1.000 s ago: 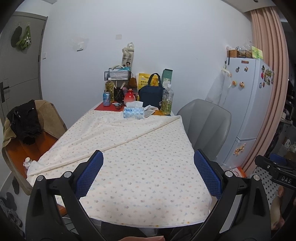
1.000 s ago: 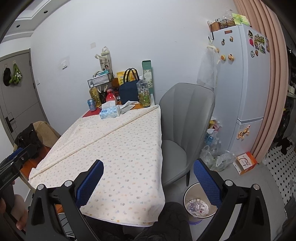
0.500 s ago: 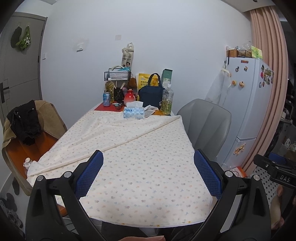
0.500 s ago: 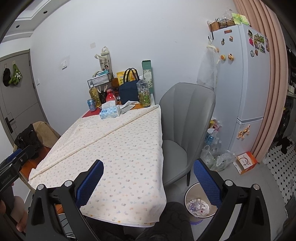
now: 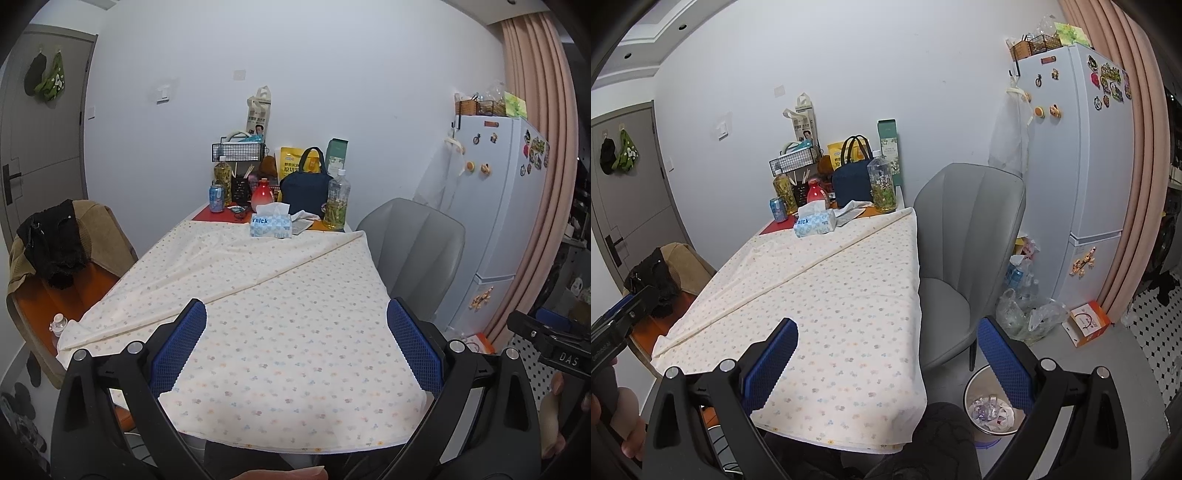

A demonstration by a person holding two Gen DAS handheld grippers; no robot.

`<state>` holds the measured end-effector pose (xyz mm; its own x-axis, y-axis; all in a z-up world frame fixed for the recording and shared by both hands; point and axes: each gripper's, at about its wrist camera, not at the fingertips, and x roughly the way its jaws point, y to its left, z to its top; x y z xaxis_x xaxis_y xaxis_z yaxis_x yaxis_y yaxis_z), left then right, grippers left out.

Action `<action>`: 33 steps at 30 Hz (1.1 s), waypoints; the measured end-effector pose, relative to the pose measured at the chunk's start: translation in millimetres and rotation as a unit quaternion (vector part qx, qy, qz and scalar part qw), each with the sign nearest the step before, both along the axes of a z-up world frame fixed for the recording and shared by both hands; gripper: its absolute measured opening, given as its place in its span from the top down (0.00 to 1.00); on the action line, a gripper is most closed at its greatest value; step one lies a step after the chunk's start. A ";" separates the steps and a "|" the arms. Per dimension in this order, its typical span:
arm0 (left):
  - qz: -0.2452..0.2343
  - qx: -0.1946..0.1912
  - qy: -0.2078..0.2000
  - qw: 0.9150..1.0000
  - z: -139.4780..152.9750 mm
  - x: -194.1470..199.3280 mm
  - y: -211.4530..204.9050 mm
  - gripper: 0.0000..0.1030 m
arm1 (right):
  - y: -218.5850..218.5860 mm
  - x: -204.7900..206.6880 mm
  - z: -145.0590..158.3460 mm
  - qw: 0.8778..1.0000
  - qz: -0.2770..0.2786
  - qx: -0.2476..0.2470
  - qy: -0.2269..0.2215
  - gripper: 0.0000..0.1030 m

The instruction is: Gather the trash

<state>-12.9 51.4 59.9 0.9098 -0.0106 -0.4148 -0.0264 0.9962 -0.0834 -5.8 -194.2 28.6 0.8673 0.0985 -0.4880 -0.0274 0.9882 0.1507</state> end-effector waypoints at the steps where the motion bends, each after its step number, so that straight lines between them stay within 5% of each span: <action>1: -0.001 0.001 0.000 1.000 0.1 0.1 -0.2 0.06 | 1.1 -0.1 -0.4 1.000 0.001 -0.001 -0.001 0.07; 33: -0.001 -0.004 0.006 1.000 -7.9 3.6 1.3 0.06 | 6.8 2.4 -3.0 1.000 0.003 -0.005 0.004 0.07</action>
<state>-9.2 52.7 52.0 0.9048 -0.0164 -0.4255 -0.0250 0.9955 -0.0916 -3.4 -187.4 25.6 0.8627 0.0995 -0.4959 -0.0330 0.9894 0.1412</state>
